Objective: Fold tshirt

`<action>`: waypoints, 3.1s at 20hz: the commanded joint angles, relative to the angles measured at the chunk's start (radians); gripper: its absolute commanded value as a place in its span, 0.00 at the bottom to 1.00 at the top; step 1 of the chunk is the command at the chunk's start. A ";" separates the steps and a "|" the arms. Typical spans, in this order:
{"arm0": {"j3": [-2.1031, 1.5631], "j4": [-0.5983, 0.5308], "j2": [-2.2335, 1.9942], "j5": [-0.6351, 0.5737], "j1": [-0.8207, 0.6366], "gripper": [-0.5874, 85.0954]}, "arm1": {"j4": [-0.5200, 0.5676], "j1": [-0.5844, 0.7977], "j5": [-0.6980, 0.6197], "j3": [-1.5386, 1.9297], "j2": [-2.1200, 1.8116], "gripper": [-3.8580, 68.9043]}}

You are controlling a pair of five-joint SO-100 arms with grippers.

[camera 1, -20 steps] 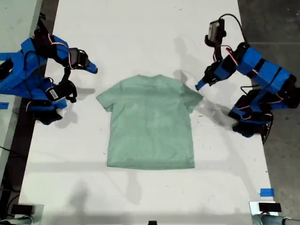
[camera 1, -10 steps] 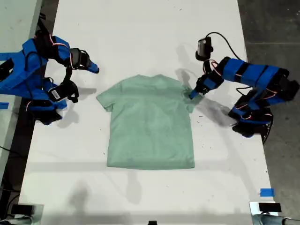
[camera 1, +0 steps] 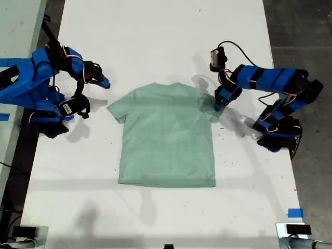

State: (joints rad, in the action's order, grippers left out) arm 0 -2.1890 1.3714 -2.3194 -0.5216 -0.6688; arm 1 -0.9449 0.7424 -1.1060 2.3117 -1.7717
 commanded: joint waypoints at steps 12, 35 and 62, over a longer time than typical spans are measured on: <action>0.009 -0.054 0.072 0.044 0.083 0.01 | -0.491 -0.018 -0.055 -0.560 -0.140 0.05; 0.017 -0.077 0.072 0.057 0.095 0.01 | -0.354 -0.488 0.287 -1.601 0.930 0.23; 0.081 -0.060 0.229 0.025 0.086 0.36 | -0.658 -0.388 0.170 -0.960 0.034 0.48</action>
State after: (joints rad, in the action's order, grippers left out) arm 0 -2.1062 1.3775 -2.1445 -0.4847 -0.5645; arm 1 -1.6368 0.3421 -0.9403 1.3576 -1.6582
